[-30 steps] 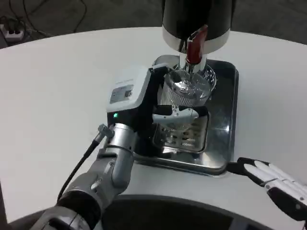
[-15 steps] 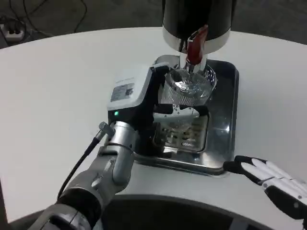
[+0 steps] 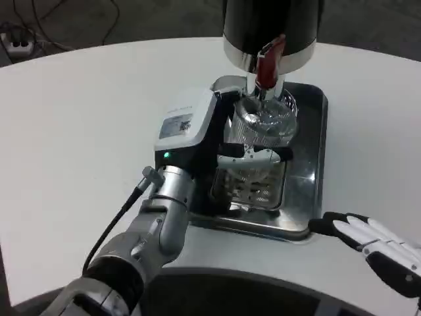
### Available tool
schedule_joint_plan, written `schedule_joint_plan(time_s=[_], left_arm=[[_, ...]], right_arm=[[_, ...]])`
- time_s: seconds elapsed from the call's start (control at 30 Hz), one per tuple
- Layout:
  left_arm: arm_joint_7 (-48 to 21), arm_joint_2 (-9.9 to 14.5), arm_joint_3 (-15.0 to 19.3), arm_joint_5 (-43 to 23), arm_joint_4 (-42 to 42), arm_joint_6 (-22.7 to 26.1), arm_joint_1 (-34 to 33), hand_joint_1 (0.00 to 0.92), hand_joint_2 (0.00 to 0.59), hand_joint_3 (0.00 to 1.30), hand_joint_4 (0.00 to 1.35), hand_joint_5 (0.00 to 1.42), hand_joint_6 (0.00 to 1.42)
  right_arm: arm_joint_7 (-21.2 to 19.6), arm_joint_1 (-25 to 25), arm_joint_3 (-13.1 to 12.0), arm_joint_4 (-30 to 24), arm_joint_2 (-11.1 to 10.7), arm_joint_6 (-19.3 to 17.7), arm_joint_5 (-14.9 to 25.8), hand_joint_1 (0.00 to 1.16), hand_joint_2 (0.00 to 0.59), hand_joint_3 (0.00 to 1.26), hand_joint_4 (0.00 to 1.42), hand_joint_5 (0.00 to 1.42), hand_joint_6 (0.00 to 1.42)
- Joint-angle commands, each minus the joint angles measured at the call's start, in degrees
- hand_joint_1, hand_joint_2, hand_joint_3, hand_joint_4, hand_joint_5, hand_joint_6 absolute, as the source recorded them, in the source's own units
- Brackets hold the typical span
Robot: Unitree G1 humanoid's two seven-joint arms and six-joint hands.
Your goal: Grasp the cup under the faucet to collect the drink, then remove the cup.
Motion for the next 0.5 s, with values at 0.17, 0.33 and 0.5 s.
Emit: schedule_joint_plan(time_s=[0.17,0.33,0.5], left_arm=[[-0.37,-0.18,-0.69,0.04,0.27,-0.67,0.26,0.632,0.026,0.73,0.82,1.05,1.13],[-0.08,-0.19,-0.69,0.01,0.06,-0.46,0.75,0.625,0.03,0.72,0.82,1.05,1.13],[-0.16,0.02,-0.2,-0.55,-0.3,-0.47,1.52,0.49,0.036,0.52,0.66,0.92,1.02]], right_arm=[[-0.87,1.08,-0.39,-0.77,-0.02,-0.23,0.47,0.5,0.477,0.1,0.04,0.0,0.0],[-1.14,1.74,-0.51,-0.77,0.32,-0.77,0.51,0.5,0.477,0.1,0.04,0.0,0.0],[-2.02,2.68,-0.72,-0.77,1.35,-1.92,0.8,0.5,0.478,0.1,0.04,0.0,0.0]])
